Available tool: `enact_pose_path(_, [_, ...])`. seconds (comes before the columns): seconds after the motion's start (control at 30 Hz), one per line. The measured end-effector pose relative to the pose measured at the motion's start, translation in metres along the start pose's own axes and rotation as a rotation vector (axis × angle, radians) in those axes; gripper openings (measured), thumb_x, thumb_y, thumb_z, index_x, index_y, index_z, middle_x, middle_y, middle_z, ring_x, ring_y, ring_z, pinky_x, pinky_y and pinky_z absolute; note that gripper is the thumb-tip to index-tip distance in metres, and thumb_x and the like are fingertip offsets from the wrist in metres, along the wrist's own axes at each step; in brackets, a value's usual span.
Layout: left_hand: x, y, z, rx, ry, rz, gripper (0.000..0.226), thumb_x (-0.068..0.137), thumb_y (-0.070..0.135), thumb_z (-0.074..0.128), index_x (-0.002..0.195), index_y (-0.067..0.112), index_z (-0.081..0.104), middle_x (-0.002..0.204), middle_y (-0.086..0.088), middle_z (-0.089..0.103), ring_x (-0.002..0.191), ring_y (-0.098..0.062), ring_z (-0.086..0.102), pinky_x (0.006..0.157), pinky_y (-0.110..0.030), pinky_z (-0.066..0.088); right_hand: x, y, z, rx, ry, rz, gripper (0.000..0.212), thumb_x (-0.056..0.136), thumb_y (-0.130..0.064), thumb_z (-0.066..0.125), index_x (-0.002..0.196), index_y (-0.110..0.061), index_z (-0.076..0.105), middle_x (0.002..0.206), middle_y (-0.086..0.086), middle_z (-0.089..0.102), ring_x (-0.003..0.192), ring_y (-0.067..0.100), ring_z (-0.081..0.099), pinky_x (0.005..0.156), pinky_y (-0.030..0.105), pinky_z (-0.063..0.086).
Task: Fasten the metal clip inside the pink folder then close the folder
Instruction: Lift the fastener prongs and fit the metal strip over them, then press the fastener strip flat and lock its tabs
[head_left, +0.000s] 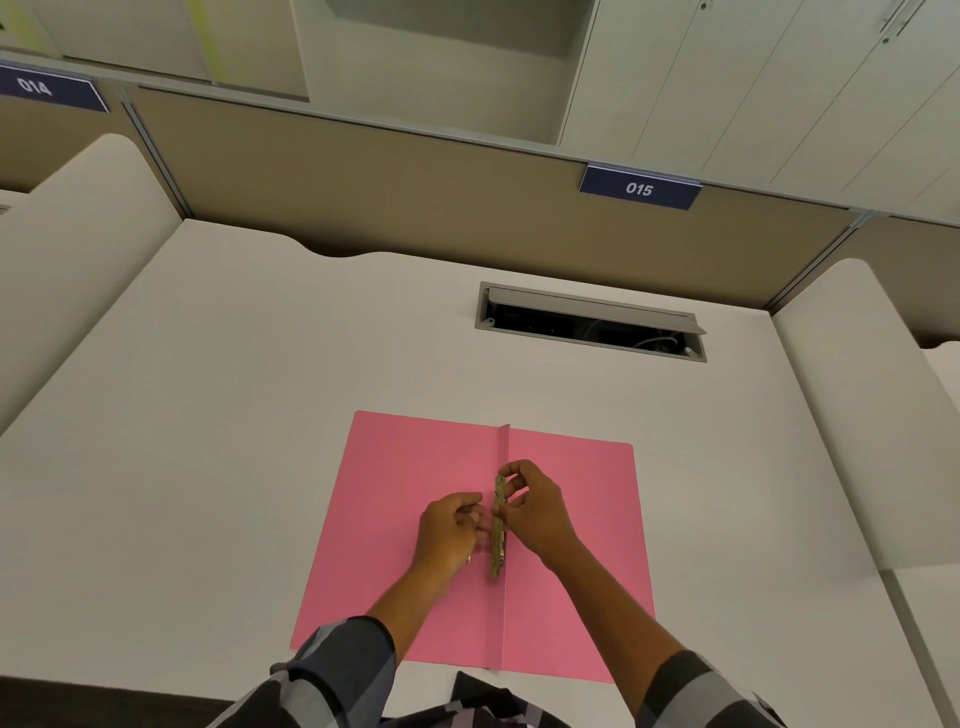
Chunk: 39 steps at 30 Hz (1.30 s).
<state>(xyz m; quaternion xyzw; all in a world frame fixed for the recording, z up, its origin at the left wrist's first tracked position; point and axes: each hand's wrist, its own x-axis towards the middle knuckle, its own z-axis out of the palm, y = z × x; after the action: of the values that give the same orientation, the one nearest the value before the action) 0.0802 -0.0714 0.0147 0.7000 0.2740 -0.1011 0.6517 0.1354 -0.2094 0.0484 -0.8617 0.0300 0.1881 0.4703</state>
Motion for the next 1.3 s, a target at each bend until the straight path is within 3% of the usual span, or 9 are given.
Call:
enact_pose_path(0.07, [-0.005,-0.007,-0.004,0.183,0.034,0.119,0.035,0.103,-0.008,0.053,0.129,0.004,0.072,0.117,-0.015,0.077,0.100,-0.032,0.076,0.089,-0.042,0.065,0.003,0.000,0.002,-0.047,-0.006,0.009,0.040,0.085,0.015,0.072,0.114,-0.012,0.067,0.100,0.014,0.071,0.072,0.014,0.061,0.064,0.028,0.059])
enact_pose_path(0.13, [-0.015,-0.017,-0.008,0.347,0.012,0.243,0.035,0.101,-0.008,0.056,0.128,0.004,0.074,0.122,-0.010,0.073,0.109,-0.022,0.070,0.102,-0.031,0.058,0.006,0.001,0.004,-0.095,-0.011,0.016,0.037,0.086,0.015,0.068,0.114,-0.009,0.068,0.097,0.013,0.071,0.077,0.017,0.061,0.072,0.037,0.062])
enact_pose_path(0.23, [-0.026,-0.031,-0.012,0.464,-0.073,0.324,0.036,0.100,-0.005,0.062,0.130,0.010,0.074,0.121,-0.004,0.070,0.114,-0.018,0.066,0.105,-0.027,0.054,0.010,0.002,0.008,-0.157,-0.021,0.028,0.032,0.087,0.016,0.066,0.111,-0.005,0.068,0.093,0.012,0.068,0.081,0.020,0.060,0.072,0.030,0.061])
enact_pose_path(0.4, [-0.035,-0.040,-0.011,0.564,-0.150,0.408,0.041,0.094,0.005,0.074,0.131,0.021,0.075,0.127,0.006,0.064,0.116,-0.007,0.057,0.104,-0.008,0.046,0.011,0.003,0.008,-0.240,-0.023,0.045,0.043,0.082,0.008,0.081,0.120,-0.007,0.066,0.107,0.015,0.069,0.096,0.030,0.068,0.086,0.042,0.061])
enact_pose_path(0.5, [-0.033,-0.039,-0.009,0.681,-0.193,0.466,0.047,0.091,0.023,0.077,0.137,0.027,0.071,0.138,0.008,0.065,0.128,-0.011,0.053,0.113,-0.027,0.042,0.009,0.004,0.008,-0.235,-0.008,0.056,0.049,0.083,0.006,0.081,0.125,-0.010,0.060,0.109,0.014,0.068,0.097,0.029,0.069,0.082,0.038,0.060])
enact_pose_path(0.77, [-0.031,-0.036,-0.008,0.952,-0.374,0.547,0.067,0.094,0.044,0.066,0.156,0.030,0.049,0.166,0.013,0.039,0.150,-0.014,0.030,0.119,-0.037,0.023,0.004,0.014,0.001,-0.190,0.059,0.138,0.038,0.084,0.001,0.083,0.115,-0.008,0.062,0.102,0.012,0.071,0.085,0.024,0.067,0.083,0.045,0.063])
enact_pose_path(0.93, [-0.029,-0.030,-0.003,1.023,-0.382,0.567,0.072,0.091,0.046,0.068,0.157,0.028,0.046,0.164,0.013,0.039,0.147,-0.017,0.032,0.116,-0.039,0.027,0.001,0.027,-0.009,-0.075,0.116,0.217,0.032,0.080,0.000,0.089,0.103,0.000,0.067,0.099,0.025,0.072,0.081,0.040,0.070,0.080,0.059,0.063])
enact_pose_path(1.1, [-0.029,-0.028,0.002,1.137,-0.366,0.633,0.072,0.092,0.048,0.068,0.156,0.023,0.045,0.162,0.007,0.040,0.145,-0.023,0.034,0.119,-0.042,0.029,0.002,0.032,-0.014,-0.161,0.120,0.249,0.033,0.077,-0.018,0.095,0.093,-0.004,0.070,0.093,0.016,0.075,0.071,0.026,0.062,0.079,0.052,0.063])
enact_pose_path(1.3, [-0.035,-0.026,0.007,1.326,-0.339,0.686,0.074,0.095,0.052,0.063,0.157,0.018,0.042,0.164,0.001,0.036,0.150,-0.029,0.032,0.122,-0.051,0.029,0.002,0.030,-0.018,-0.193,0.100,0.240,0.034,0.076,-0.026,0.095,0.096,-0.009,0.073,0.093,0.006,0.075,0.077,0.020,0.063,0.080,0.045,0.061])
